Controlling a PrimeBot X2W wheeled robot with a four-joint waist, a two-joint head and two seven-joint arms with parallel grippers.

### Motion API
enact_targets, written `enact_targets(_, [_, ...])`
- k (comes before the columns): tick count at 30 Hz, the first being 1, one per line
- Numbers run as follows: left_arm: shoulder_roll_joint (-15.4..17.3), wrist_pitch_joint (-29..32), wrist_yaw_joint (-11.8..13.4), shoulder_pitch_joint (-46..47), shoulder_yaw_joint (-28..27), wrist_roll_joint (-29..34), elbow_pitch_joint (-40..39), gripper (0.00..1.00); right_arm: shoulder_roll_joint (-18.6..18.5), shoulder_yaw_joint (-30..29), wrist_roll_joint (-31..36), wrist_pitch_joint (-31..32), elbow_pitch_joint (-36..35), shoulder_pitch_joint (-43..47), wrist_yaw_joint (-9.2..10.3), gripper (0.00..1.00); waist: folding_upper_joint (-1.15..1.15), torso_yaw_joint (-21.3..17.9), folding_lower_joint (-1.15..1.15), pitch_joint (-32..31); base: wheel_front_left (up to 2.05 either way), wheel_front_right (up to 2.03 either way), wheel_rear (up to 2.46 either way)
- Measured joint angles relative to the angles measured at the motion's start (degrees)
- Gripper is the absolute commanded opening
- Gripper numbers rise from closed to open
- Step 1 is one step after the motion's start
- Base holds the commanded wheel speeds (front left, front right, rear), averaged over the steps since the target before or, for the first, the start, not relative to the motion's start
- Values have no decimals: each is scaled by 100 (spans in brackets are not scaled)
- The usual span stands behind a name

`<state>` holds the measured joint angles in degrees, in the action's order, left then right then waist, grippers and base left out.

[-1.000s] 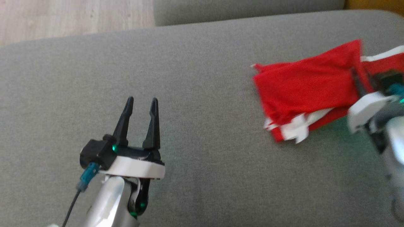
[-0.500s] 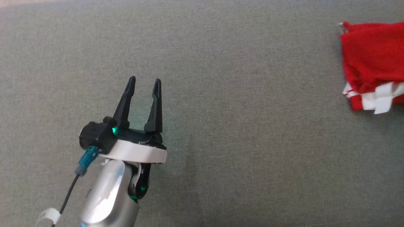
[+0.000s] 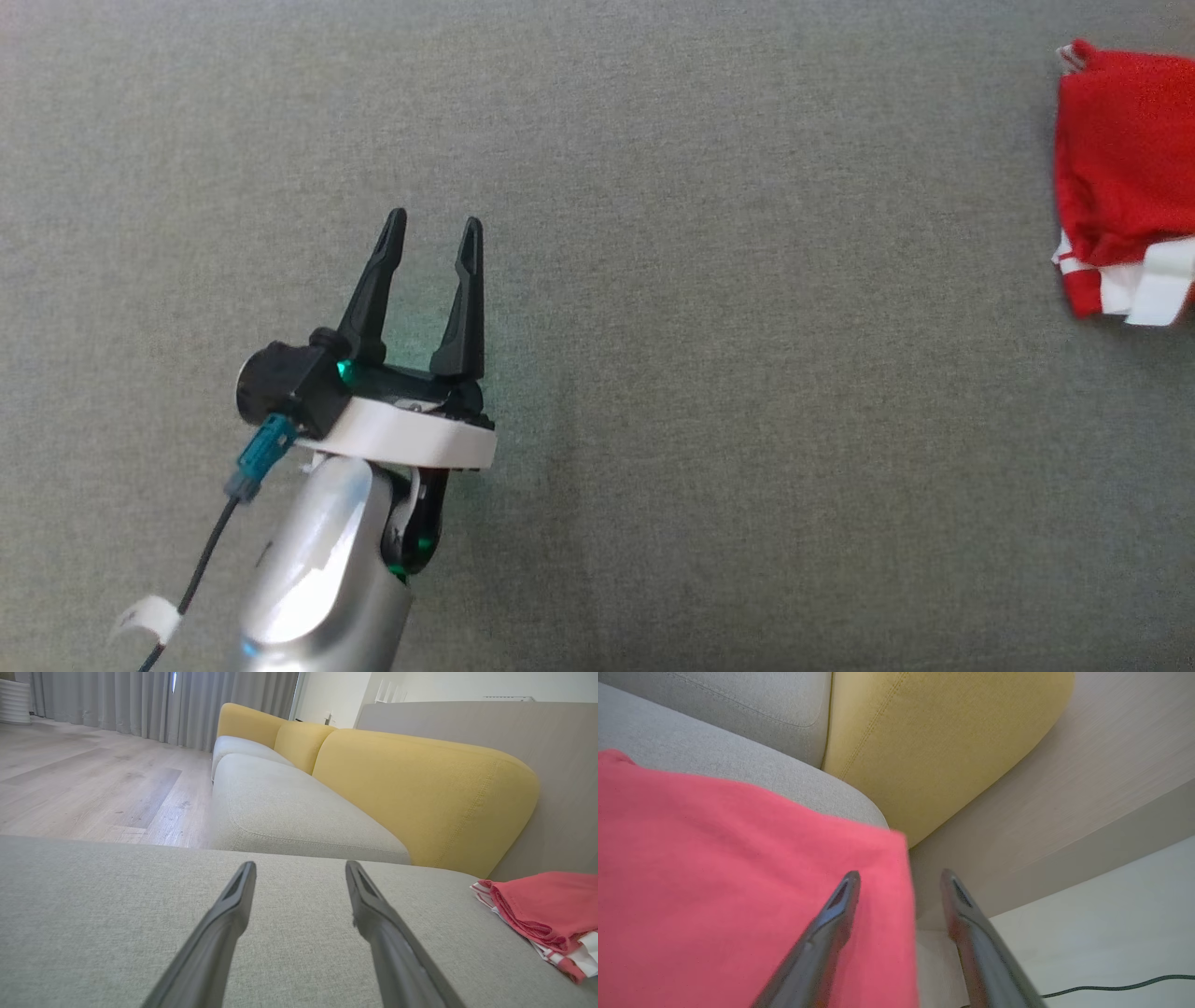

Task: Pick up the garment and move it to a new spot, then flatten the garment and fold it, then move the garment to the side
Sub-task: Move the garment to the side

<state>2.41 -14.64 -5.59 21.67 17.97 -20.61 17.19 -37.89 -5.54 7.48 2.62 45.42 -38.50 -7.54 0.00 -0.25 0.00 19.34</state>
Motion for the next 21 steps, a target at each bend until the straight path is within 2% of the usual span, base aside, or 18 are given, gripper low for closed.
enact_targets(5, [-2,0,-30,33,-7,0,100,100,207,-135,147,-219,-81,-1,0,100,0,-6,0,-134,0,0,0])
enact_targets(10, [-2,0,-31,-22,-136,0,104,100,695,-153,220,-561,-541,0,0,100,0,-17,0,-470,0,0,0])
enact_targets(17, [-1,-7,0,-486,-491,-10,-67,100,1615,124,-237,-691,-1555,52,0,100,0,-20,-1,-1051,0,0,0])
enact_targets(21, [0,-7,10,-696,-668,0,-194,100,2294,153,-655,-565,-2273,162,0,100,0,-3,-1,-1410,0,0,0])
